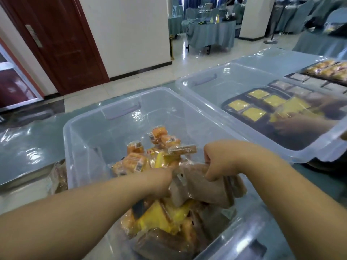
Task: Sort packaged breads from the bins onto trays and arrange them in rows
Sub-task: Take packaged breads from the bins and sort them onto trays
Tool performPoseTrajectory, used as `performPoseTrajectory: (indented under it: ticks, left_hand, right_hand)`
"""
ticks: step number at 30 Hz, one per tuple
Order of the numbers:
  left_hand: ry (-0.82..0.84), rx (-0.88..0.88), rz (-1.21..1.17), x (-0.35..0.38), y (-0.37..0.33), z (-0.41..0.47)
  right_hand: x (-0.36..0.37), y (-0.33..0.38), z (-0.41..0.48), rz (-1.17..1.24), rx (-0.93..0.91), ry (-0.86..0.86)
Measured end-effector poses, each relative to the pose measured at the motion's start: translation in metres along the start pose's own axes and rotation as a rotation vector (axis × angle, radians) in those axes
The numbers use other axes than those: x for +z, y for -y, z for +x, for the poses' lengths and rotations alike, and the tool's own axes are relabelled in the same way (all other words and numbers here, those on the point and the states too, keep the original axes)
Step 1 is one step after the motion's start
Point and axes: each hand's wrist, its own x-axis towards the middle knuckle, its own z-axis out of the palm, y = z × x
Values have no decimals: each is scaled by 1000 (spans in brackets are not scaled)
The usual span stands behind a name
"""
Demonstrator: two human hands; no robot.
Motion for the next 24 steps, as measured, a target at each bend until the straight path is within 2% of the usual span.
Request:
performPoseTrajectory:
  ticks: [4, 7, 14, 18, 21, 24]
  left_hand:
    - [-69, -22, -103, 1, 2, 6]
    - [-222, -6, -161, -11, 12, 5]
    - [-423, 24, -60, -42, 36, 23]
    - [-589, 50, 128, -54, 39, 37]
    - [-592, 103, 169, -52, 40, 53]
    - [-550, 159, 13, -47, 37, 64]
  right_hand:
    - [3, -2, -3, -6, -13, 11]
    - [4, -5, -6, -7, -19, -7]
    - [4, -8, -7, 35, -24, 2]
    - [4, -10, -7, 40, -31, 13]
    - [4, -10, -7, 34, -31, 10]
    - [5, -9, -6, 28, -32, 15]
